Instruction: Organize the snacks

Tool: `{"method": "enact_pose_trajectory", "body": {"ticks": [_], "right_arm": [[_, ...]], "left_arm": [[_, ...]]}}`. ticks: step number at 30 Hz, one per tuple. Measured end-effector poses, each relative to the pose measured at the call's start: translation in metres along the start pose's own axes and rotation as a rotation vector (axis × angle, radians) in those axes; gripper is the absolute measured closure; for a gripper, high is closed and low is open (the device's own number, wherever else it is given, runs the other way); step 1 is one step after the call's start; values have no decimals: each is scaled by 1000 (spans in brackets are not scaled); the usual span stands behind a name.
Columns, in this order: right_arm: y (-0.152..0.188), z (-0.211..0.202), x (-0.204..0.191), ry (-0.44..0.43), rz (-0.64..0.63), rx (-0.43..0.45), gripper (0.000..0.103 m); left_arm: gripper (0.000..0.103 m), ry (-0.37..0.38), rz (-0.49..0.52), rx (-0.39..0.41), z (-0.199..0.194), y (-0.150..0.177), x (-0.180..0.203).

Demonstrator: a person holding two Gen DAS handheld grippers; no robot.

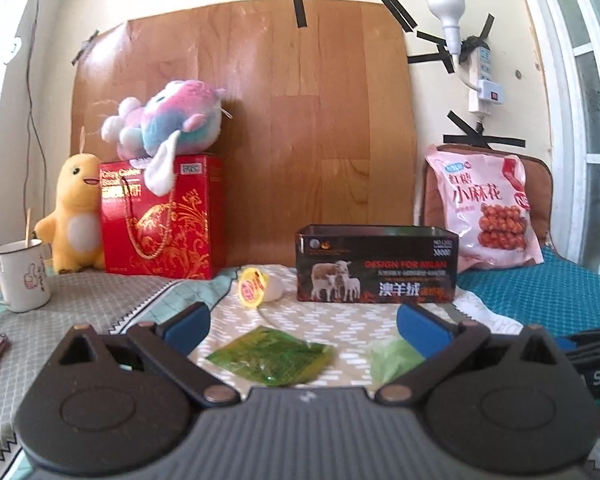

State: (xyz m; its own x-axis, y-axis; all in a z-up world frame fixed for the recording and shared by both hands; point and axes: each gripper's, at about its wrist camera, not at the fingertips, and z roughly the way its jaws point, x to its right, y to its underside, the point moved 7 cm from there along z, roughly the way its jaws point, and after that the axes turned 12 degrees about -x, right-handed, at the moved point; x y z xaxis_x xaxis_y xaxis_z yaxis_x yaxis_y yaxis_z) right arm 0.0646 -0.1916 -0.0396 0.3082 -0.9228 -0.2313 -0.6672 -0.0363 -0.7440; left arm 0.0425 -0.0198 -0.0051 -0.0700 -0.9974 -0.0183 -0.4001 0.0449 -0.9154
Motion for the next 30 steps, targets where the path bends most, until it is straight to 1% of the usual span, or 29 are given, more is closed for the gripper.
{"method": "enact_pose_trajectory", "body": {"ticks": [4, 7, 8, 9, 10, 11, 12, 14, 15, 16, 18, 19, 21, 25, 26, 30], "right_arm": [[-1, -1, 2, 4, 6, 9, 19], [-3, -2, 3, 11, 10, 20, 19], [-5, -5, 4, 23, 11, 41, 19], [-8, -9, 5, 44, 7, 77, 19], [-12, -15, 6, 86, -7, 127, 19], [-17, -24, 6, 159, -35, 197, 19], [-20, -31, 6, 219, -57, 260, 16], [-22, -45, 6, 305, -91, 381, 7], [-20, -49, 5, 333, -108, 429, 6], [-17, -51, 4, 353, -123, 457, 6], [-14, -54, 0, 364, -152, 486, 5], [-13, -55, -1, 371, -165, 500, 1], [-12, -55, -4, 376, -186, 510, 0], [-14, -48, -3, 351, -197, 448, 0], [-16, -49, -4, 353, -193, 446, 0], [-11, -59, -5, 360, -179, 506, 0]], "left_arm": [[0, 2, 12, 19, -4, 0, 2], [0, 21, 2, -6, 1, 0, 0], [0, 25, -9, -21, 4, 0, -2], [0, 27, -23, -35, 6, 1, -4], [0, 28, -36, -45, 8, 1, -6], [0, 29, -50, -53, 10, 1, -9], [0, 28, -60, -58, 11, 2, -11], [0, 22, -74, -64, 11, 3, -13], [0, 19, -75, -64, 11, 3, -14], [0, 12, -74, -63, 11, 3, -14], [0, 0, -67, -59, 11, 3, -13], [0, -6, -64, -56, 10, 3, -13], [0, -21, -62, -46, 8, 3, -12], [0, -63, -47, -23, 4, 2, -11], [0, -72, -40, -15, 3, 2, -10], [0, -93, -16, 20, -2, 0, -7]]}}
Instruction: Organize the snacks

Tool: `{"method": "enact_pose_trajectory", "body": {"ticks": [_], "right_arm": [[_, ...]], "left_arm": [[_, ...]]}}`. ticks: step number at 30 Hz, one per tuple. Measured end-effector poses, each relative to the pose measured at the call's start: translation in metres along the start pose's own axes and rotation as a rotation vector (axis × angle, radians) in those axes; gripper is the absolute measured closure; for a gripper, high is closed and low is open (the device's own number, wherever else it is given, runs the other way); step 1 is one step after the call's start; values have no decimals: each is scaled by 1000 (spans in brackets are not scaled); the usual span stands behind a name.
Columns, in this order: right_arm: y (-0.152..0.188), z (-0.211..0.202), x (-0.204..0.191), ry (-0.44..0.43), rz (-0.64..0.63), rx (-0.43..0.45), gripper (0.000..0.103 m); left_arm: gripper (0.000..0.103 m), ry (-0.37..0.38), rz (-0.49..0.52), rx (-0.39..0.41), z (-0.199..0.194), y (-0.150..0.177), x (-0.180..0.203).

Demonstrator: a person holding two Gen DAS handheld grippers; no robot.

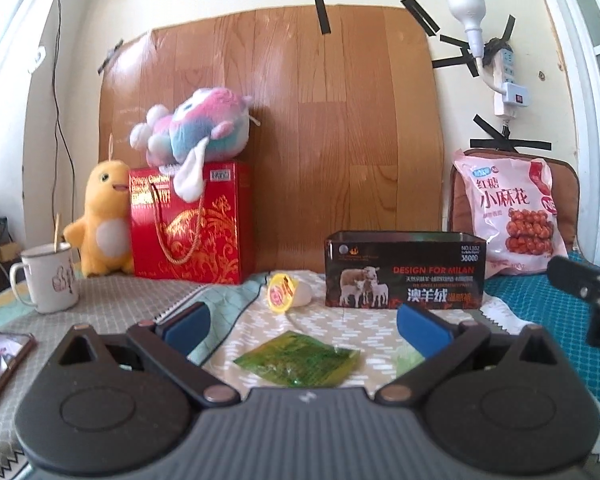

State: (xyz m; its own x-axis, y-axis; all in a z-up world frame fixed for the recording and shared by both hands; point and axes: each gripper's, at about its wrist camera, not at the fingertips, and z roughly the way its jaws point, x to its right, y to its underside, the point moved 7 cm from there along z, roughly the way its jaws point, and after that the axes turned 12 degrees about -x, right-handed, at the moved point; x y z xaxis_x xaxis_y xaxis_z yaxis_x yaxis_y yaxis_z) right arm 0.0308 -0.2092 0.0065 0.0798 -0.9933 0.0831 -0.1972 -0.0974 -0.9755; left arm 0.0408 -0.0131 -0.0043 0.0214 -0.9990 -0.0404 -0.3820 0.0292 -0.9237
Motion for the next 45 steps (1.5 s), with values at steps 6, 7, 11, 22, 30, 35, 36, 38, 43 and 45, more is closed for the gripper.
{"method": "enact_pose_trajectory", "body": {"ticks": [6, 7, 11, 22, 30, 35, 36, 38, 43, 45], "right_arm": [[0, 1, 0, -1, 3, -2, 0], [0, 0, 0, -1, 3, 0, 0], [0, 0, 1, -3, 7, 1, 0], [1, 3, 2, -14, 20, -15, 0], [0, 4, 2, -17, 20, -16, 0], [0, 5, 2, -22, 19, -15, 0], [0, 5, 2, -28, 18, -17, 0], [1, 6, -1, -47, 11, -28, 0], [4, 11, -11, -107, -16, -91, 0], [6, 13, -17, -135, -27, -129, 0]], "left_arm": [[0, -25, 9, 1, 0, 0, 1], [0, -30, 5, 2, -1, 0, 0], [0, -24, -15, -14, 2, 0, -4], [0, -9, -38, -47, 8, 1, -9], [0, 15, -44, -75, 12, 3, -9], [0, 24, -40, -76, 11, 3, -8], [0, 27, -41, -82, 12, 3, -8], [0, 30, -44, -92, 14, 3, -9], [0, 62, -48, -137, 19, 4, -10], [0, 101, -64, -173, 23, 5, -12]]}}
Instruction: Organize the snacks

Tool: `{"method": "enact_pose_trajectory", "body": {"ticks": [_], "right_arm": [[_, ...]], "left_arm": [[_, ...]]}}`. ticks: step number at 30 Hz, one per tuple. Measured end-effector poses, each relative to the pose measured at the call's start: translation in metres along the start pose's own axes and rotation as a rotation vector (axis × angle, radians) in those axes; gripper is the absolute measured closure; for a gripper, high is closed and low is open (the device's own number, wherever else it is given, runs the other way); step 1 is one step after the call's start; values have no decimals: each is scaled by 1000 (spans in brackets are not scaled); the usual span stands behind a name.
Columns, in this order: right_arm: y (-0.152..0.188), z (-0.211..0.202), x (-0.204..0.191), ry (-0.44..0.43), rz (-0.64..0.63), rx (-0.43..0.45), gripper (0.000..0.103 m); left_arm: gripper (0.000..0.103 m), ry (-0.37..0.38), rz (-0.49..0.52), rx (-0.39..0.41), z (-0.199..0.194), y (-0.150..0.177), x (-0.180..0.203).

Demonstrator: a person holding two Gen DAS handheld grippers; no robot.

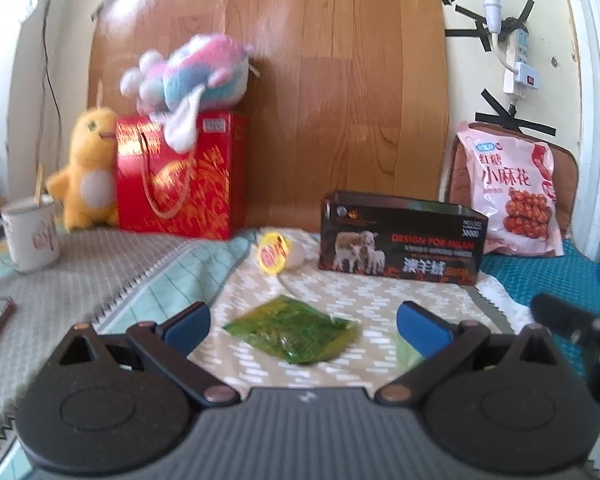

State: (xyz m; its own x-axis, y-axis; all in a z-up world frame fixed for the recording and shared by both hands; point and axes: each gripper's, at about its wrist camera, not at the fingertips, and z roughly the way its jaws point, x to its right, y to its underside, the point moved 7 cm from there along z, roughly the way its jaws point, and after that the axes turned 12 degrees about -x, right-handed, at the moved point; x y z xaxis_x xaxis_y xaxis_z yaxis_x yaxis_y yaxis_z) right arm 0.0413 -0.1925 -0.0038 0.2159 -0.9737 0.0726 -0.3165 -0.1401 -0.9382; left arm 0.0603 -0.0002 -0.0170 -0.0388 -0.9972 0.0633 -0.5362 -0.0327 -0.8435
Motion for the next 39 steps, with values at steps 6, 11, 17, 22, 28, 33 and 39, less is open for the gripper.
{"method": "enact_pose_trajectory", "body": {"ticks": [6, 11, 17, 22, 28, 33, 39], "right_arm": [[6, 11, -11, -68, -22, -98, 0], [11, 22, -14, -118, -20, -181, 8], [16, 43, -12, -204, 28, -318, 39], [17, 59, -14, -265, 20, -396, 54], [21, 63, -19, -294, -3, -430, 68], [-10, 57, -15, -277, -5, -324, 69], [-82, 85, -2, -197, -53, -167, 70]], "left_arm": [[7, 102, 9, -97, 11, -9, -4], [16, 235, 29, -141, 15, -28, 3], [34, 373, 53, -302, 45, -33, 31], [50, 412, 51, -467, 78, -20, 47], [64, 490, 4, -481, 71, -16, 51], [64, 506, 8, -356, 55, -63, 51], [65, 468, 75, -227, 77, -147, 67]]}}
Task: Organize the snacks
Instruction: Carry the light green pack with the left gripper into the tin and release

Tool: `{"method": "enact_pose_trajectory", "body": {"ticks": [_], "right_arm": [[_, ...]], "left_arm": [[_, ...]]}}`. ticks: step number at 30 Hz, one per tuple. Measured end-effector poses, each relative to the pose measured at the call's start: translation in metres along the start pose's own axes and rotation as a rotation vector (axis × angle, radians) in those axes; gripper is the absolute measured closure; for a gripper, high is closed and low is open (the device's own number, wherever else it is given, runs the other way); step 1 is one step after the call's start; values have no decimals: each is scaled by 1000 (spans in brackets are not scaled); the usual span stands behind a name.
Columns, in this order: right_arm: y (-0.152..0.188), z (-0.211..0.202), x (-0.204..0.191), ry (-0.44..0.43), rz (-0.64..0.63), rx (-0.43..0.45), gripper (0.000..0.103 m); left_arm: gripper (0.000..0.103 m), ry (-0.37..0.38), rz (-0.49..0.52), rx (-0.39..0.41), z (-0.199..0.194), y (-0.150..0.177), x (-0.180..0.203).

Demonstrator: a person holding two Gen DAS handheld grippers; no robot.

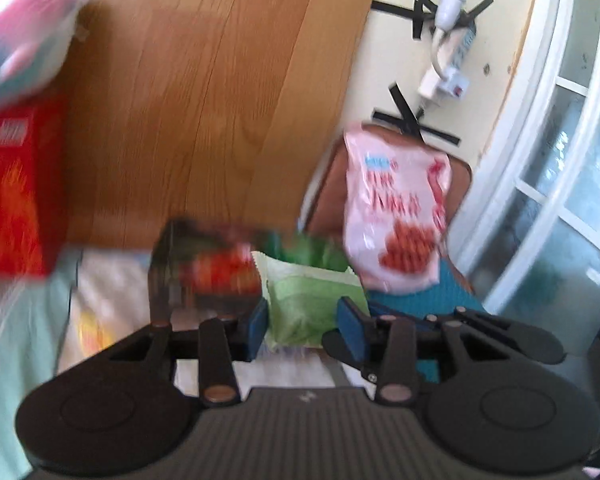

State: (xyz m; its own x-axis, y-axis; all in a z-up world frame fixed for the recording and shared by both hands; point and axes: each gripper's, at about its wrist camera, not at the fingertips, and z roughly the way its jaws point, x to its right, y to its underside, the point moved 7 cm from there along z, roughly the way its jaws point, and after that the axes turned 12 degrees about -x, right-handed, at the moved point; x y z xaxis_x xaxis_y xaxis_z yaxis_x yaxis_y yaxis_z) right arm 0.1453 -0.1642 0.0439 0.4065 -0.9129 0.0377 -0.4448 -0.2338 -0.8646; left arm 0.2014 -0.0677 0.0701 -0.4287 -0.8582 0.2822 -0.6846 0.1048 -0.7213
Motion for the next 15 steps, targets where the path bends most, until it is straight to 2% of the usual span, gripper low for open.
{"method": "enact_pose_trajectory", "body": {"ticks": [4, 7, 9, 12, 13, 15], "right_arm": [[-35, 46, 29, 40, 18, -33, 71], [-38, 80, 43, 56, 33, -95, 71], [-33, 102, 47, 68, 42, -141, 69], [-27, 108, 49, 131, 38, -147, 69], [-27, 99, 49, 133, 49, -117, 68], [-28, 78, 46, 116, 66, -49, 62]], "left_arm": [[66, 4, -35, -29, 41, -35, -22], [65, -22, -72, -64, 75, -39, -37], [60, -41, -91, -75, 89, -36, -45], [56, -38, -99, -50, 75, -32, -56], [53, -30, -94, -13, 59, -30, -63], [49, -68, -102, 60, 26, -27, -85]]}}
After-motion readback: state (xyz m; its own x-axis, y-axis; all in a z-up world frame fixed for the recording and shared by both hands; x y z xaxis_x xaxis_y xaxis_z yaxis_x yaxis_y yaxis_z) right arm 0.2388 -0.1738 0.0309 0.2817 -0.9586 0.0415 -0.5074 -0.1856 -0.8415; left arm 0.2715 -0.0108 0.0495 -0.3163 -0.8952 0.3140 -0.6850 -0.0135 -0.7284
